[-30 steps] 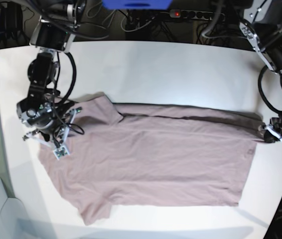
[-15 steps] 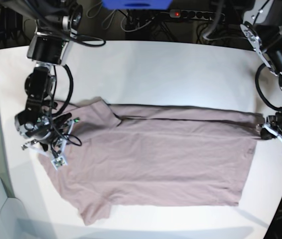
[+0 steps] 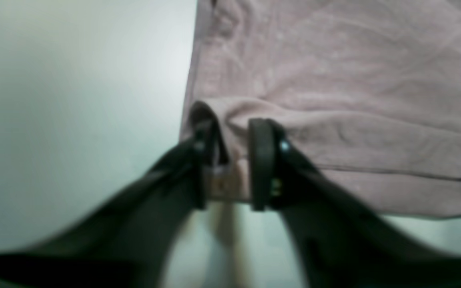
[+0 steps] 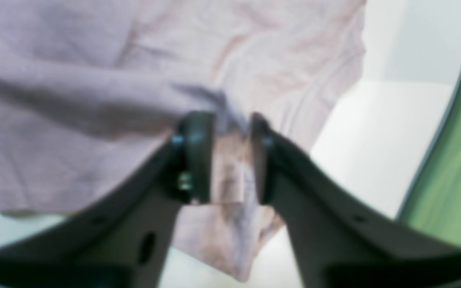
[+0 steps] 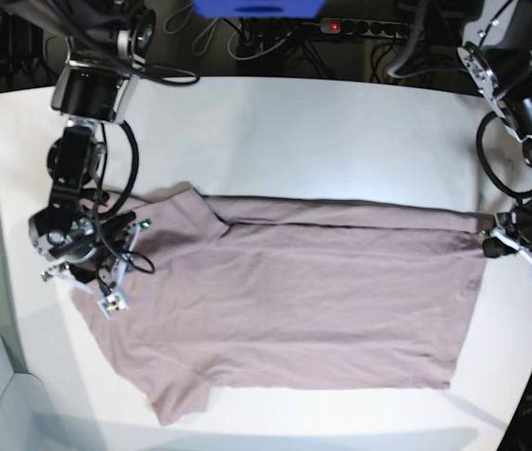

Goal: Layout the t-shirt on the table in an organized manner, then fold the t-shirt properly
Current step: 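Regrasp the folded shirt edge with both grippers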

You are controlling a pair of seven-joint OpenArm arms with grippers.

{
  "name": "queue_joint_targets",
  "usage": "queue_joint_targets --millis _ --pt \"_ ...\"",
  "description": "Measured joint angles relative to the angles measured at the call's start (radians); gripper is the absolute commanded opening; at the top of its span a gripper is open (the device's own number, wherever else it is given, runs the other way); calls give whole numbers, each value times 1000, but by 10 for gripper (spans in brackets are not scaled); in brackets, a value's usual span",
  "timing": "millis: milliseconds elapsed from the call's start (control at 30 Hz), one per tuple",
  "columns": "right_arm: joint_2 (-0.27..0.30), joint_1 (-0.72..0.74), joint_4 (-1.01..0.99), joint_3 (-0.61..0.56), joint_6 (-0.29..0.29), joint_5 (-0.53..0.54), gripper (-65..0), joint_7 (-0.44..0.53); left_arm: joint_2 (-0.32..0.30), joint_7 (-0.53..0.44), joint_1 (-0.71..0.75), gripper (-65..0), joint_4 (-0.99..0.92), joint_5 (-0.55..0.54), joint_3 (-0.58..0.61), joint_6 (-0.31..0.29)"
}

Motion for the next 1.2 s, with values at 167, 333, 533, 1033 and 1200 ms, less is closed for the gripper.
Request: queue_joint_targets --millis 167,333,533,1033,1200 --pt "19 -45 51 8 0 -3 -315 5 -28 -8 -26 -125 -19 -5 1 0" --pt "24 -154 204 8 0 -5 -315 0 -37 14 -26 -17 -13 -6 -2 5" --pt "8 -271 333 8 0 1 -315 5 -34 18 71 -17 -10 -6 -2 2" --pt "-23 -303 341 8 0 1 -315 5 -21 -5 98 -73 -22 -5 1 4" --pt "-23 -304 341 9 0 2 -315 1 -21 -6 98 -288 -22 -4 10 4"
